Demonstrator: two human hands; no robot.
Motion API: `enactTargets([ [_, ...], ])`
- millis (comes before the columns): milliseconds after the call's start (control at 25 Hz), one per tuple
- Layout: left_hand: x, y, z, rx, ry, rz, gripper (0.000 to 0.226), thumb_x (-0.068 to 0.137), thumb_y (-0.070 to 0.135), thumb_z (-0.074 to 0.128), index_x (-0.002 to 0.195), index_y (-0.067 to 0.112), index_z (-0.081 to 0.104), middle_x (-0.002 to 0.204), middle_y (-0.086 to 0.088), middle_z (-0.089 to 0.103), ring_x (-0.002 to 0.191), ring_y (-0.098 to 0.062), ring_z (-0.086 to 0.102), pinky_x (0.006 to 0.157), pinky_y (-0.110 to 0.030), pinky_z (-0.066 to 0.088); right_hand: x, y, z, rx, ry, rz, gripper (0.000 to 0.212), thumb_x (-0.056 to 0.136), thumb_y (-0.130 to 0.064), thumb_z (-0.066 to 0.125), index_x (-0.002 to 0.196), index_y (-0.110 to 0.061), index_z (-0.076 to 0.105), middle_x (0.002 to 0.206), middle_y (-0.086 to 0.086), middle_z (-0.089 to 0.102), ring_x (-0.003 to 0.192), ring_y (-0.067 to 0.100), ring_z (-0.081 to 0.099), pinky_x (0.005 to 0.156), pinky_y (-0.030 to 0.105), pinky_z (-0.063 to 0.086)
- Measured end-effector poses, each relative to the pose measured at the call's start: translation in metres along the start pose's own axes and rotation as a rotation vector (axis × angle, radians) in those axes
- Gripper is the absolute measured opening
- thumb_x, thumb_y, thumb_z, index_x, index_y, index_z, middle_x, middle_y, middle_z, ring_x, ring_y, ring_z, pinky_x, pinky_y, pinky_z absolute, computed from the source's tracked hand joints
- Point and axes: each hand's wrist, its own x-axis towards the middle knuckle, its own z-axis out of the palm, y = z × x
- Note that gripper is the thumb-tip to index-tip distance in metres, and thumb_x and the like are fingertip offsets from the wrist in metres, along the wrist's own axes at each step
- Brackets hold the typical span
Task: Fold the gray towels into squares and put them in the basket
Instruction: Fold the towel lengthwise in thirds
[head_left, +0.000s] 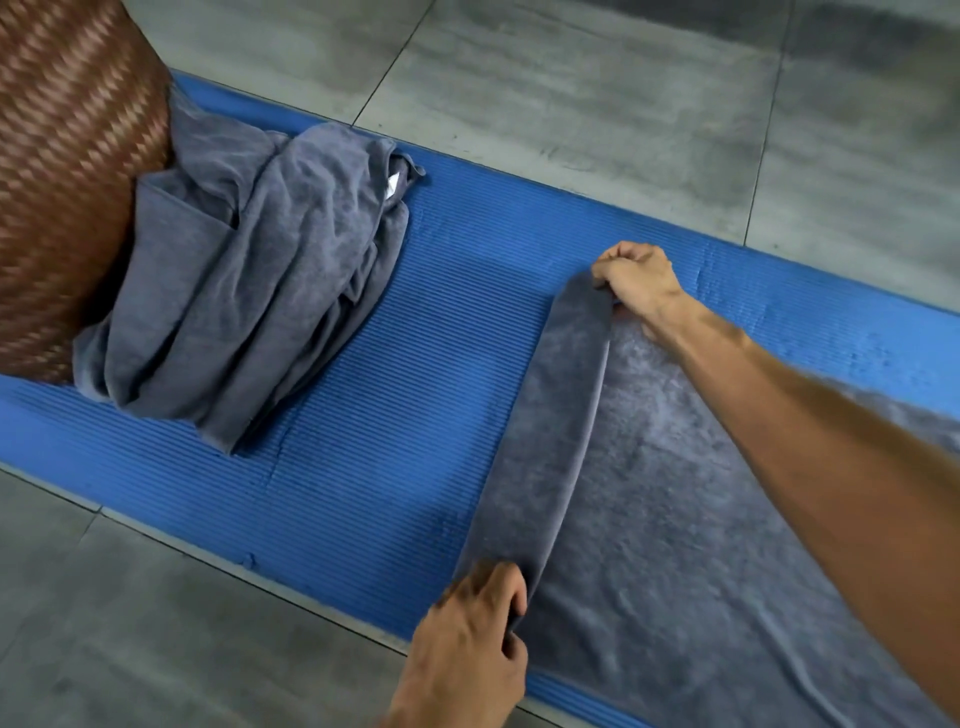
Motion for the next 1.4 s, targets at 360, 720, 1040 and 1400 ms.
enactTargets([
  [360, -0.003, -0.020, 0.046, 0.296, -0.032, 0.231, 0.081, 0.024, 0.032, 0.078, 0.100, 0.031, 0.051, 0.097, 0.007, 0.054, 0.082, -0.015, 0.045, 0.064, -0.031, 0.054, 0.003, 0.033, -0.024, -0.344, -0.078, 0.031, 0.022, 0.082, -0.004, 0.047, 0.076, -0.020, 0.062, 0.074, -0.004, 0.061, 0.072, 0.011, 0.057, 0.049, 0.011, 0.045],
  [720, -0.010, -0.064, 0.042, 0.338, 0.029, 0.243, 0.074, 0.033, 0.011, 0.085, 0.095, 0.024, 0.047, 0.099, 0.004, 0.051, 0.080, -0.016, 0.047, 0.053, -0.025, 0.055, 0.013, 0.005, 0.005, -0.531, -0.269, -0.116, 0.017, 0.093, -0.007, 0.058, 0.104, -0.017, 0.067, 0.109, -0.002, 0.060, 0.098, 0.012, 0.055, 0.079, 0.019, 0.039],
  [1040, -0.006, -0.068, 0.037, 0.429, -0.045, 0.463, 0.072, 0.038, 0.005, 0.078, 0.102, 0.026, 0.051, 0.099, 0.004, 0.047, 0.087, -0.013, 0.041, 0.070, -0.022, 0.057, 0.023, 0.009, 0.019, -0.365, -0.220, -0.107, 0.023, 0.093, 0.001, 0.054, 0.099, -0.013, 0.071, 0.080, -0.008, 0.059, 0.072, 0.002, 0.053, 0.059, 0.011, 0.044],
  [1400, 0.000, -0.061, 0.025, 0.429, -0.200, 0.436, 0.082, 0.032, 0.013, 0.082, 0.108, 0.029, 0.053, 0.099, 0.005, 0.045, 0.087, -0.012, 0.040, 0.070, -0.024, 0.057, 0.014, 0.025, 0.019, -0.739, -0.067, -0.434, 0.020, 0.091, -0.012, 0.058, 0.109, -0.017, 0.065, 0.120, 0.006, 0.058, 0.110, 0.026, 0.054, 0.096, 0.038, 0.040],
])
